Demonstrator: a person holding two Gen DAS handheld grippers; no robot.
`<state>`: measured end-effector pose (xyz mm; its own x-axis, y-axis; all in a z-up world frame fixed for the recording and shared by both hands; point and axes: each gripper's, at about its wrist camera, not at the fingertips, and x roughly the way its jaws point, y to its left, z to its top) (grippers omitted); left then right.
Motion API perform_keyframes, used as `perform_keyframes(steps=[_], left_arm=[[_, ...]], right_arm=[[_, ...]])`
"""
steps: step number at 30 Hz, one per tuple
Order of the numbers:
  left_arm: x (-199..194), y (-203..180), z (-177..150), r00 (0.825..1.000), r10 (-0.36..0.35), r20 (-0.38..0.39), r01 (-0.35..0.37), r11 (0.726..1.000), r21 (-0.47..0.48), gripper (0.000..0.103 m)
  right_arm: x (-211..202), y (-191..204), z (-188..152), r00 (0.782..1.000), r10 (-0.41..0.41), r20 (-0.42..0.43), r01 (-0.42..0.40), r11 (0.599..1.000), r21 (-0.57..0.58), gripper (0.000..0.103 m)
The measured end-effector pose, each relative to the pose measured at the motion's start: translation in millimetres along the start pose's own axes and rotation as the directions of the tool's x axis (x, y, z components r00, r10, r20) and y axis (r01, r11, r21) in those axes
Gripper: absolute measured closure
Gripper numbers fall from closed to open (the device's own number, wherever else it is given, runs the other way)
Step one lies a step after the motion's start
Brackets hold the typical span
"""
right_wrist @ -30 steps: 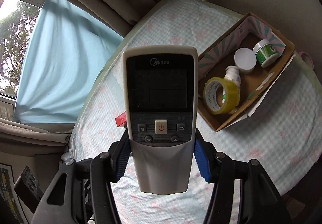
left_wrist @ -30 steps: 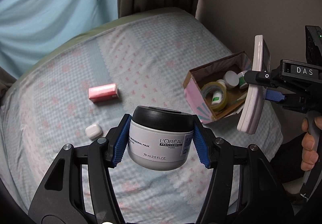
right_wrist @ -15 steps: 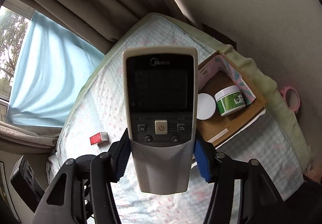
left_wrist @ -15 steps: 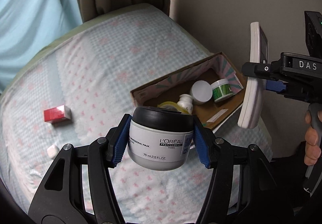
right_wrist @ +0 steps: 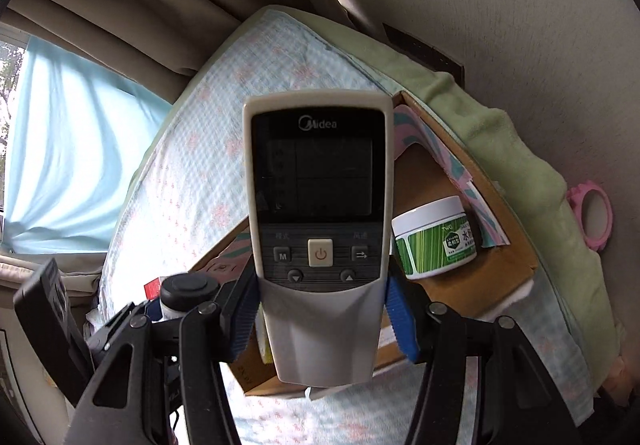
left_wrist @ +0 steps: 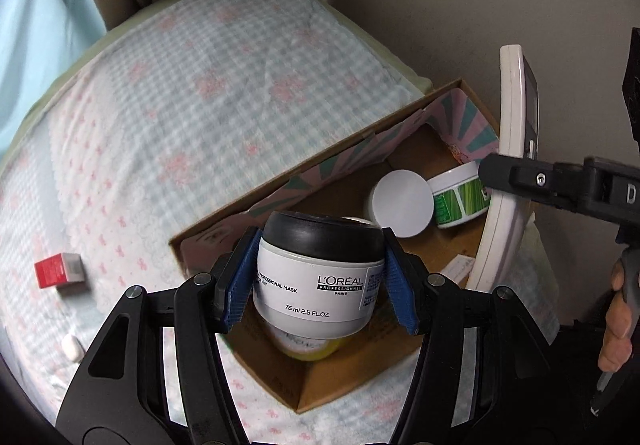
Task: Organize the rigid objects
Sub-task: 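Carry the L'Oreal jar and remote to the box and release them inside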
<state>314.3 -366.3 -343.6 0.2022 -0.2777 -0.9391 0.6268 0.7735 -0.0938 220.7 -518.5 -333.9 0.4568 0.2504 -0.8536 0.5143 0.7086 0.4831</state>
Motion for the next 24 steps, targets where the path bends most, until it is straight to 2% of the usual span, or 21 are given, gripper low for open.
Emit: perform_keyframes(steps=[7, 13, 18, 21, 23, 24], left_arm=[[50.1, -3.7, 23.3, 0.999, -0.005, -0.037, 0.006, 0.999, 0.038, 0.048], [76.2, -19.6, 14.0, 0.998, 0.003, -0.070, 0.006, 0.992, 0.129, 0.048], [87.6, -16.4, 8.0, 0.996, 0.007, -0.087, 0.002, 0.994, 0.113, 0.048], [87.2, -15.4, 8.5, 0.995, 0.049, -0.082, -0.040, 0.993, 0.110, 0.046], [80.8, -15.3, 10.0, 0.997, 0.034, -0.063, -0.027, 0.993, 0.112, 0.016], [78.0, -15.0, 10.5, 0.997, -0.002, -0.071, 0.010, 0.994, 0.109, 0.000]], right_arm=[[30.6, -11.3, -6.3, 1.000, 0.013, -0.029, -0.012, 1.000, 0.029, 0.050], [43.9, -17.6, -17.3, 0.999, 0.042, -0.018, -0.042, 0.999, 0.006, 0.050], [43.7, -15.4, -22.2, 0.999, 0.053, -0.006, -0.053, 0.999, -0.011, 0.049], [47.6, -15.7, -20.7, 0.998, 0.054, -0.017, -0.054, 0.998, -0.012, 0.049], [50.1, -14.3, -22.5, 0.998, 0.061, -0.033, -0.061, 0.998, -0.010, 0.046], [50.1, -15.3, -21.1, 0.998, 0.057, -0.031, -0.057, 0.998, -0.002, 0.039]])
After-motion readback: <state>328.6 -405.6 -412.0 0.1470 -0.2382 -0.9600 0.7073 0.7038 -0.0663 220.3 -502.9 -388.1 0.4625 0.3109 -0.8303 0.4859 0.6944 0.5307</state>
